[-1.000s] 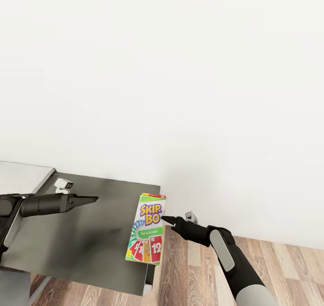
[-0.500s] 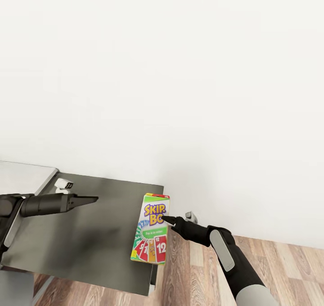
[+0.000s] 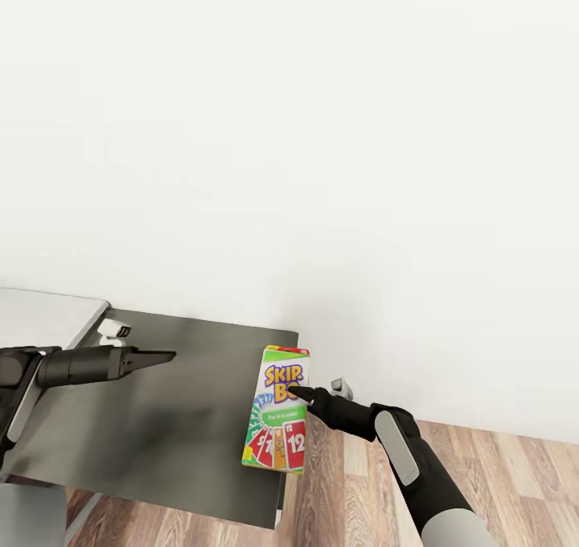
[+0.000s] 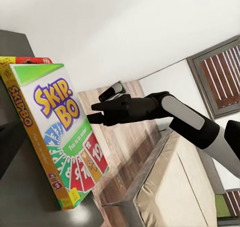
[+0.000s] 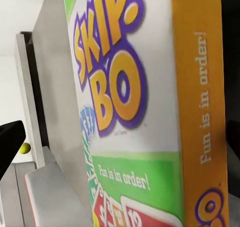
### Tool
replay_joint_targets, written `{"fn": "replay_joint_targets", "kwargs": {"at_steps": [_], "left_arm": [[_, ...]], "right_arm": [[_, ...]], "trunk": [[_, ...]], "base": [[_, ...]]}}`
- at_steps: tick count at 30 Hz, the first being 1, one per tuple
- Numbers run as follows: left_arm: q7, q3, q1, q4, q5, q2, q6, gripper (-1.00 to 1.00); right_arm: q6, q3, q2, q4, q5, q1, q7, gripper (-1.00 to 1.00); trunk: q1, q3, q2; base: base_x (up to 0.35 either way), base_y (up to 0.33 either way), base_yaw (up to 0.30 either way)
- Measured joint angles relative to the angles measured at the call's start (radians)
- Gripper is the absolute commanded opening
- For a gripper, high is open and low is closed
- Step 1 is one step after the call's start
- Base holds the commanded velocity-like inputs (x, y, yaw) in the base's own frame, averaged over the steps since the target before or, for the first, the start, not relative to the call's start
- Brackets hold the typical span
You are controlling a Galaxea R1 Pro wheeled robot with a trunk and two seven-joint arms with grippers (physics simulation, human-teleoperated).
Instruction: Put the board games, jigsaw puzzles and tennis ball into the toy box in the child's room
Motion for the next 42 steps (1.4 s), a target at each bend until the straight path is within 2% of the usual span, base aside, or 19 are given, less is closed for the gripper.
{"fn": "replay_joint_targets", "kwargs": {"at_steps": [40,41,42], "left_arm": [[0.000,0.000,0.000,0.004,0.000,0.000,0.001,1.00],[0.000,0.001,0.000,0.004,0.000,0.000,0.001,1.00],[0.000,0.001,0.000,0.004,0.000,0.000,0.002,1.00]], "right_arm": [[0.000,0.000,0.000,0.000,0.000,0.000,0.000,1.00],[0.000,0.000,0.000,0.000,0.000,0.000,0.000,-1.00],[0.000,0.000,0.000,0.000,0.001,0.000,0.000,-1.00]], "trunk": [[0.000,0.000,0.000],[0.000,0.000,0.000],[0.000,0.000,0.000]], "base": [[-0.005,0.010,0.000],[0.000,0.000,0.000],[0.000,0.000,0.000]]}}
